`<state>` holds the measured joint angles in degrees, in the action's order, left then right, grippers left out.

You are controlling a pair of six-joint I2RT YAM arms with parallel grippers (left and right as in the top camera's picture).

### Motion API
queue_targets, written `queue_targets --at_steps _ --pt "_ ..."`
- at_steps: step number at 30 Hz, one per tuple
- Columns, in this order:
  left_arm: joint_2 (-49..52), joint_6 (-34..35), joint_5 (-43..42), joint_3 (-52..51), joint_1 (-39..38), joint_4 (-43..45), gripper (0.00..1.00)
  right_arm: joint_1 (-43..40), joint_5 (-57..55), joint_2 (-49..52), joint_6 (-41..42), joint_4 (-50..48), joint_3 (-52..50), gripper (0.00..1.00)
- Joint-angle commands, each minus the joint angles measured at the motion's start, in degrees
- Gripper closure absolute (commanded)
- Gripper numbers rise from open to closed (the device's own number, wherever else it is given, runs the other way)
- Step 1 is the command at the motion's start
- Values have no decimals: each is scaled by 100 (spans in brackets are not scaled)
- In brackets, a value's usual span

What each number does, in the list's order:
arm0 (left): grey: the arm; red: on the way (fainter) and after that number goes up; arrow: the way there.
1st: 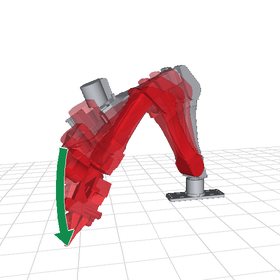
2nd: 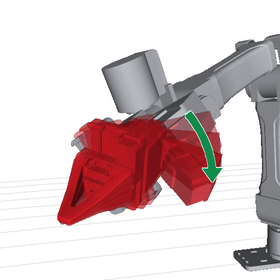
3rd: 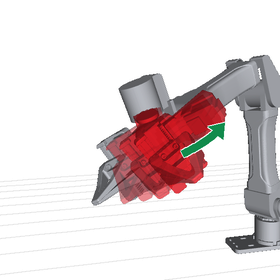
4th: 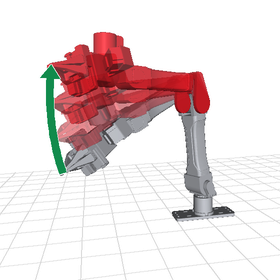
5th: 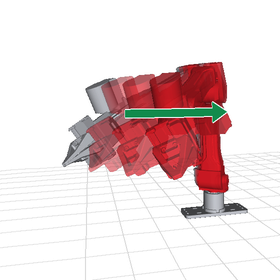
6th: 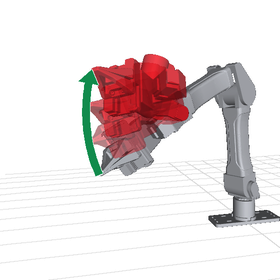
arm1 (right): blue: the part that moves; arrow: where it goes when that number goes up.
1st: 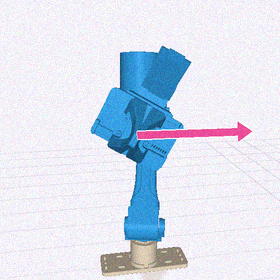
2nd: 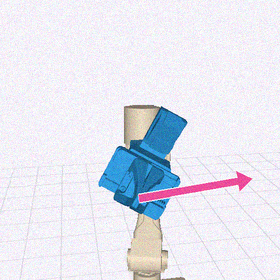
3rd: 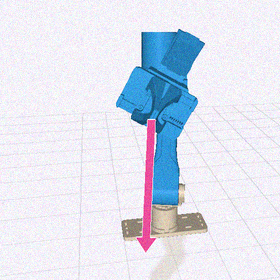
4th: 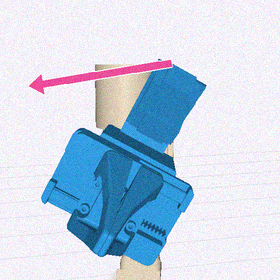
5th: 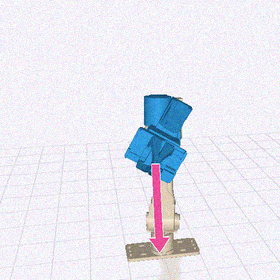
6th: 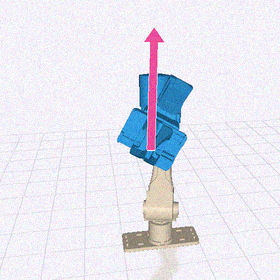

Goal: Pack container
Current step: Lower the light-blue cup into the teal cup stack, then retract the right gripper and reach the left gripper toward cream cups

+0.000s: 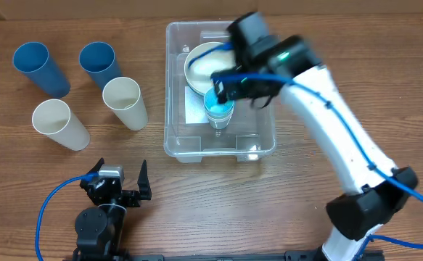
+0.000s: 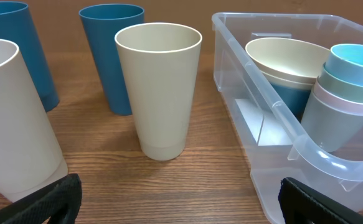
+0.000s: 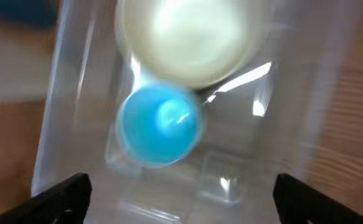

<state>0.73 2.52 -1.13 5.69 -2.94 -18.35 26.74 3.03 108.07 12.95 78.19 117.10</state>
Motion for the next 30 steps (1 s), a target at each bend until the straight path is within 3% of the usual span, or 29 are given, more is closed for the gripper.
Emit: queue_targets --at_steps 1,8,13,18,21,23,25,28,30 --pt "-48 -109 -81 -15 35 13 0 -1182 -37 -28 505 98 579 0" --pt "-46 -109 -81 -15 35 13 0 -4419 201 -24 1228 -125 575 0" --pt "-48 -109 -81 -15 35 13 0 -5595 225 -24 1248 140 575 0" --pt "-48 -118 37 -15 35 17 0 -5735 221 -24 1241 221 575 0" --pt "-48 332 -1113 -11 31 466 0 -5735 221 -24 1241 221 575 0" --pt "-48 1012 -2022 31 31 1207 0 -5735 221 -24 1241 221 575 0" --pt "-46 1718 -2463 278 31 1360 0 -5735 221 -24 1241 221 575 0" --pt "420 1823 -2262 1587 35 533 0 -5735 221 -24 1241 221 575 0" --pt "1495 1788 -2240 2516 35 282 0 -5735 221 -24 1241 221 575 0"
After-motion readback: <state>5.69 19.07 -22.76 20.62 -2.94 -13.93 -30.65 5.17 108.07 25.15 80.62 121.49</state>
